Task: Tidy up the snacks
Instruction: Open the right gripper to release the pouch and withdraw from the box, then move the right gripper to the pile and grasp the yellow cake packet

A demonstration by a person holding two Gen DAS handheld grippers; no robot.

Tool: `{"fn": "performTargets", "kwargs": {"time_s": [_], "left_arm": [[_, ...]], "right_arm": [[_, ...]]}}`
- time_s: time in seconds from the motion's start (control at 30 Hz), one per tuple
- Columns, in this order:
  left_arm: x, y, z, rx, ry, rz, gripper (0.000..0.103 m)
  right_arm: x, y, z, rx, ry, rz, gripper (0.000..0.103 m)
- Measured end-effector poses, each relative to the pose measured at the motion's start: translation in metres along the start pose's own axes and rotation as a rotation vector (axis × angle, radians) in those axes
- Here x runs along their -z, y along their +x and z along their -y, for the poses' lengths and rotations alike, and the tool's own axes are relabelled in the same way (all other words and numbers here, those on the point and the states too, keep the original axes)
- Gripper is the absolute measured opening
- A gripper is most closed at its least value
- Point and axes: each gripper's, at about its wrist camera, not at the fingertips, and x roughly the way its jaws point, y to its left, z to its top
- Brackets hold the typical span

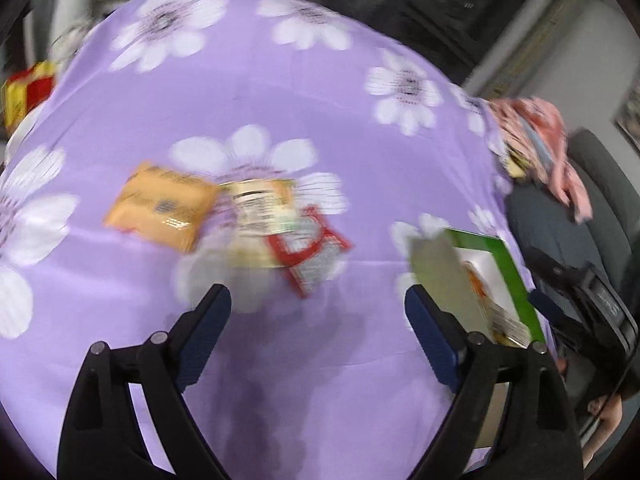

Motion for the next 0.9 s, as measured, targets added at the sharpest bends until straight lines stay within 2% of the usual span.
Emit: {"fn": "performTargets", "kwargs": {"time_s": [0.07, 0.23, 0.53, 0.7, 0.83, 0.9], "left_arm": [[-0.002, -0.007, -0.015, -0.035, -0.027, 0.017, 0.089], [-0.009, -0.019, -0.036, -0.105, -0.006, 0.051, 0.093], [-0.021, -0.034, -0.086, -0.163, -0.142, 0.067, 0.094], [-0.028, -0.034, -0.111, -0.190, -0.197, 0.069, 0.094], [-0.042, -0.023, -0.128, -0.124, -0.220, 0.067, 0.094], [-0.043, -0.016, -0.133, -0.118, -0.224, 0.056, 0.093]], "right_arm": [[0.004, 0.004, -0.013, -0.011, -0.040, -0.006, 0.092], [0.016, 0.019, -0.039, 0.007, -0.109, -0.053, 0.093], [0.044, 0.046, -0.079, -0.100, -0.176, -0.150, 0.093], [0.057, 0.062, -0.098, -0.222, -0.159, -0.257, 0.093], [0.058, 0.080, -0.120, -0.322, -0.140, -0.357, 0.093], [0.052, 0.092, -0.137, -0.394, -0.111, -0.408, 0.093]]}}
